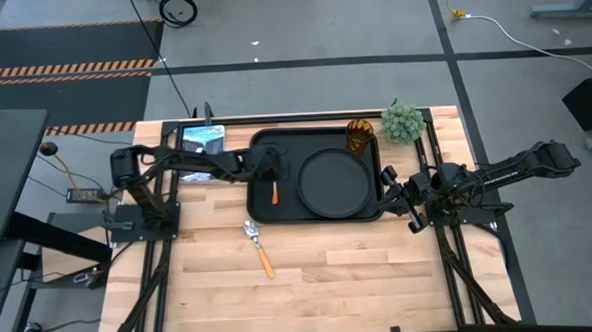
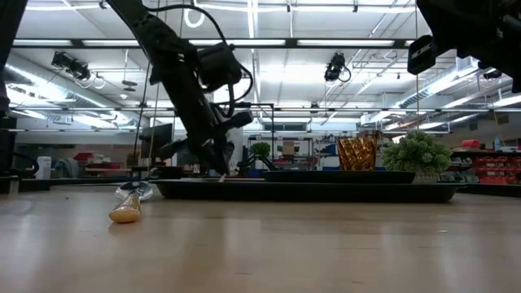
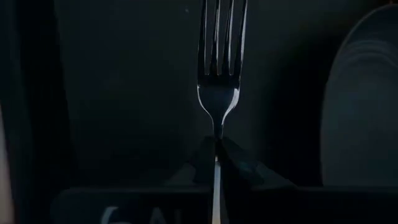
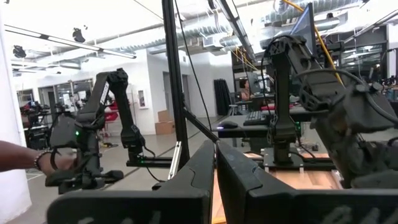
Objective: Pick and place plate/cup/fork/spoon on tray
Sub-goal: Put the orange fork on the black tray to the left of the black plate, then put the yellow spoon on the black tray to the left of the orange fork
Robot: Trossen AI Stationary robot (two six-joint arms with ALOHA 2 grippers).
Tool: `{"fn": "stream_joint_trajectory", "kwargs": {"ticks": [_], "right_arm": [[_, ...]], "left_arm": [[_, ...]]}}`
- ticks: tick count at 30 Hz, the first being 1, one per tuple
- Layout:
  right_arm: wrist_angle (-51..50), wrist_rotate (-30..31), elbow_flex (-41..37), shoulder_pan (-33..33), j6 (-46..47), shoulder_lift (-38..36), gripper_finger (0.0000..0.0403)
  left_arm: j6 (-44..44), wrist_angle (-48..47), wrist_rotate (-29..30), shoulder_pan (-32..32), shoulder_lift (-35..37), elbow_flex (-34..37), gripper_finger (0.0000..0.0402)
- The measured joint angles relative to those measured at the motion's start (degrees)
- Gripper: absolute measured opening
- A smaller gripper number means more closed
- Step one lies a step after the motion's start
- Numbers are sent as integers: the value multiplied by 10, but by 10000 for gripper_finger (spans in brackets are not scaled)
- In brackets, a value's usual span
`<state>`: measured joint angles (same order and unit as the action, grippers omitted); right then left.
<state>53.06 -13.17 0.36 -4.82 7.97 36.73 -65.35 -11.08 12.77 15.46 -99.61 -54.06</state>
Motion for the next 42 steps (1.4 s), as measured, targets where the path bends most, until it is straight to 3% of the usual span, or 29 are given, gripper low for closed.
{"fn": "stream_joint_trajectory", "kwargs": {"ticks": [13, 22, 32, 36, 42], "right_arm": [[0, 0, 0, 0, 0, 0, 22], [-3, -4, 0, -1, 0, 0, 22], [-4, -5, 0, -1, 2, 0, 22], [-4, -6, 0, -1, 11, 0, 22], [-4, -6, 0, -1, 11, 0, 22]], "left_arm": [[-26, 114, -37, -6, -61, -18, 15], [18, -26, -39, -12, -119, -133, 15], [-17, -54, -41, -13, -119, -141, 17], [-30, -54, -34, -13, -119, -141, 35], [-26, -54, -34, -13, -119, -141, 99]]}}
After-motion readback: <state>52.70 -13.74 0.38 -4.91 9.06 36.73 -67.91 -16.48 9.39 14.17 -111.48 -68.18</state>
